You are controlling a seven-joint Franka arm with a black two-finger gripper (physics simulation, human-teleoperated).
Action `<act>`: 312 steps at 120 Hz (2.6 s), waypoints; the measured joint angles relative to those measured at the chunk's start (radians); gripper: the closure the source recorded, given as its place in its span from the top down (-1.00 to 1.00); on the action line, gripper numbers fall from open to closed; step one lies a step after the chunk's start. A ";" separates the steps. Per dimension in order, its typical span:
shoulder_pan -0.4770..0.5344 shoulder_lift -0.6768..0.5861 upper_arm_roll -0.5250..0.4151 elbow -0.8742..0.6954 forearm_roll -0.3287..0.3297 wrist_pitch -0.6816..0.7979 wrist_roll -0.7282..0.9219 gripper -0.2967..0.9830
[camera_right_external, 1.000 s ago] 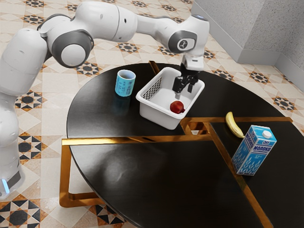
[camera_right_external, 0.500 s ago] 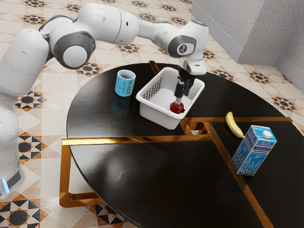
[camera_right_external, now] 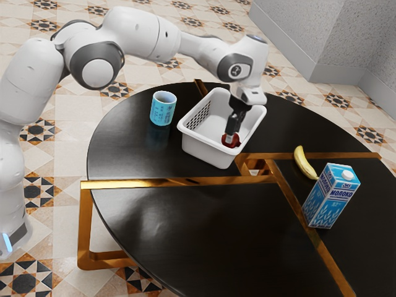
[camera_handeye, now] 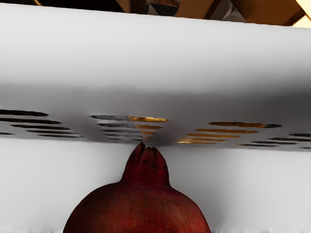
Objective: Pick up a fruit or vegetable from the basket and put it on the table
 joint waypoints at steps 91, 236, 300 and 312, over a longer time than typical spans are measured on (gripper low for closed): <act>-0.005 0.006 0.000 -0.013 0.037 0.016 0.040 0.54; -0.036 -0.133 -0.104 0.020 0.067 -0.003 0.072 -0.07; -0.251 -0.053 -0.077 0.318 0.137 -0.018 0.175 -0.04; -0.330 -0.055 -0.105 0.317 0.140 -0.019 0.189 -0.04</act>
